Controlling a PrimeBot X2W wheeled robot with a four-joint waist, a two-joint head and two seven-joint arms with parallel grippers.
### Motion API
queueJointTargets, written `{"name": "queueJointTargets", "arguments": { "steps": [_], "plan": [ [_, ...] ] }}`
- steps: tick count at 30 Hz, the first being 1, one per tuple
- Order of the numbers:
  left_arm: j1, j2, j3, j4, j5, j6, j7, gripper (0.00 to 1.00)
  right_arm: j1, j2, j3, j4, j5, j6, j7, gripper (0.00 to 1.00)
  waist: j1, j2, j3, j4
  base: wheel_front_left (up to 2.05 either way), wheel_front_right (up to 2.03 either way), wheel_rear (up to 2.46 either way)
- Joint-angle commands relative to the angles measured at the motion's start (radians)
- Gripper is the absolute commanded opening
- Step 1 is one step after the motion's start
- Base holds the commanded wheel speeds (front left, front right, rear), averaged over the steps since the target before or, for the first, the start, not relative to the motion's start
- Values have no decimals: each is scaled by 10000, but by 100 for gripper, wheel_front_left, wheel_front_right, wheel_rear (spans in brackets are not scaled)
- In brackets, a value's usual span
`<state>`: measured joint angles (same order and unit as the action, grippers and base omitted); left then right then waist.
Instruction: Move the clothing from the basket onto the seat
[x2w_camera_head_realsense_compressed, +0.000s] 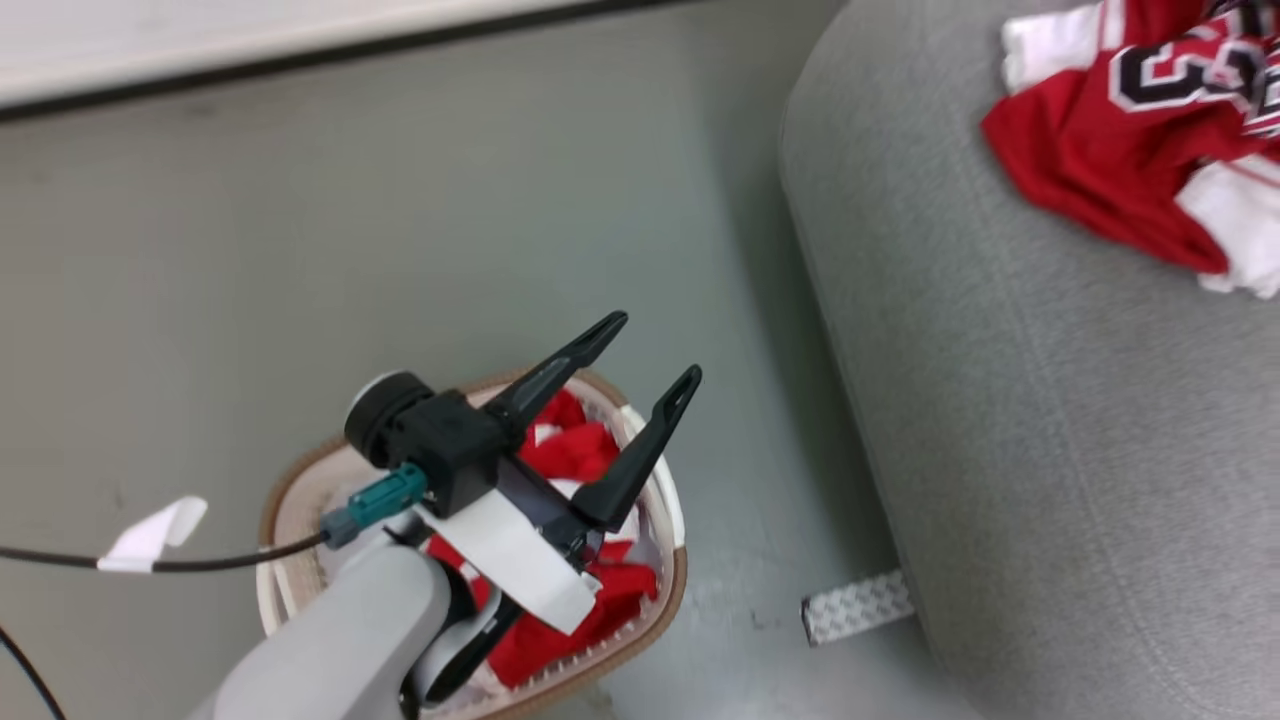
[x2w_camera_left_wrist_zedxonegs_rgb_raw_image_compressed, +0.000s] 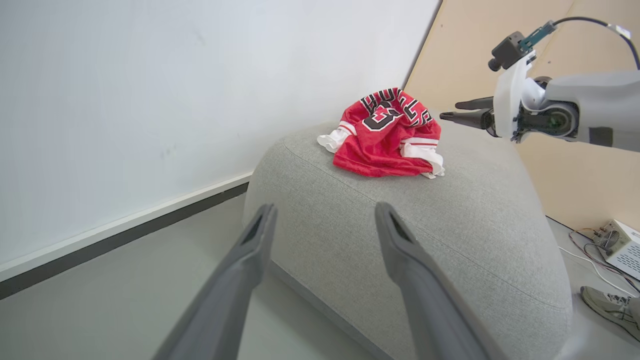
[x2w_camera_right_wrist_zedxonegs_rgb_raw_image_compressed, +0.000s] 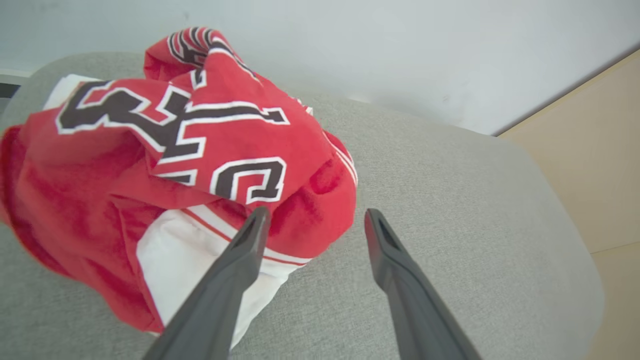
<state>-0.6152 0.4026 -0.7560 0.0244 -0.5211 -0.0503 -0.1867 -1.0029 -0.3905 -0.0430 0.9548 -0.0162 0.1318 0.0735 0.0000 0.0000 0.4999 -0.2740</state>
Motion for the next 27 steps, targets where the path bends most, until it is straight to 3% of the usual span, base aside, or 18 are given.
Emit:
{"name": "queueJointTargets", "arguments": {
  "steps": [1,9,20,27],
  "plan": [
    [211,-12,36,95,-108,61,-113,100,152,-163,126,-11,39,-22,-88,100,0,0,-799,-59,0,0,0],
    [975,-159,637,469,-408,701,-580,100,1016,-453,928,-1094,1083,-22,-1045,100,0,0,-2529,319,0,0,0],
    [2401,173,1935,667,-861,1431,-774,100,3271,747,1400,-4387,4387,-20,-1392,100,0,0,-3990,1263,0,0,0],
    [3550,-3,3370,207,-615,1902,-774,100,5406,1010,1571,-6491,4948,-22,-1552,100,0,0,-4494,1867,0,0,0]
  ]
}}
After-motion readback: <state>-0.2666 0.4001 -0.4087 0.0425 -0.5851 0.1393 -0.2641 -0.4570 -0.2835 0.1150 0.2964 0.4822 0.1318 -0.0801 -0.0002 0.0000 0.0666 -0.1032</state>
